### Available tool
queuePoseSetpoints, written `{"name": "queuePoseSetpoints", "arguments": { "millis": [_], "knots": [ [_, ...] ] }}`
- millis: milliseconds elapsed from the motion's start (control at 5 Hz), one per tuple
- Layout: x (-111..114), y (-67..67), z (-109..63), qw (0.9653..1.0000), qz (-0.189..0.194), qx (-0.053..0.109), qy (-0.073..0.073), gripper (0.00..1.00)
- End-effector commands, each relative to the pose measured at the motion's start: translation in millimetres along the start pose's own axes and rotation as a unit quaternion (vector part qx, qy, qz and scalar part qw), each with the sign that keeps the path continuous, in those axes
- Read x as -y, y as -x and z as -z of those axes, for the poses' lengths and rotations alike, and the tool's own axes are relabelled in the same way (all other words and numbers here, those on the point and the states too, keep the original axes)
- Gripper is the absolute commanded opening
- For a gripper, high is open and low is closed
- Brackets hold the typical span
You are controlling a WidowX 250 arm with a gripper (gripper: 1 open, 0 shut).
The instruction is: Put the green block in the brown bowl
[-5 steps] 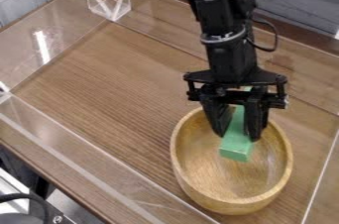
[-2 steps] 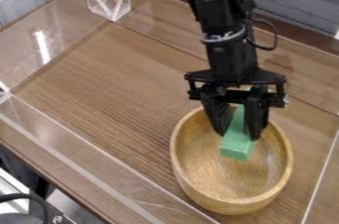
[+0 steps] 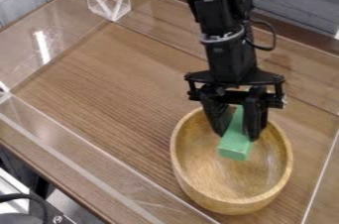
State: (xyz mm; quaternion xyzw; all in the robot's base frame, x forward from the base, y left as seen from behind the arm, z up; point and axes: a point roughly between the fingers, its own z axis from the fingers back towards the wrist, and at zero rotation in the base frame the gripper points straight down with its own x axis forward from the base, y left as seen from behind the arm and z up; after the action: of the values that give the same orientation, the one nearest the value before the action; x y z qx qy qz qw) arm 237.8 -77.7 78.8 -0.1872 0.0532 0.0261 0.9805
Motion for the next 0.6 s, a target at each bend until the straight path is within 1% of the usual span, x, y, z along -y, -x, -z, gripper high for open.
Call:
{"name": "queuePoseSetpoints", "arguments": {
  "millis": [0, 400],
  "knots": [
    [3.6, -12.0, -11.4, 0.9996, 0.011, 0.024, 0.007, 0.0],
    [2.4, -13.9, -9.3, 0.9996, 0.017, 0.019, 0.01, 0.0]
  ]
}}
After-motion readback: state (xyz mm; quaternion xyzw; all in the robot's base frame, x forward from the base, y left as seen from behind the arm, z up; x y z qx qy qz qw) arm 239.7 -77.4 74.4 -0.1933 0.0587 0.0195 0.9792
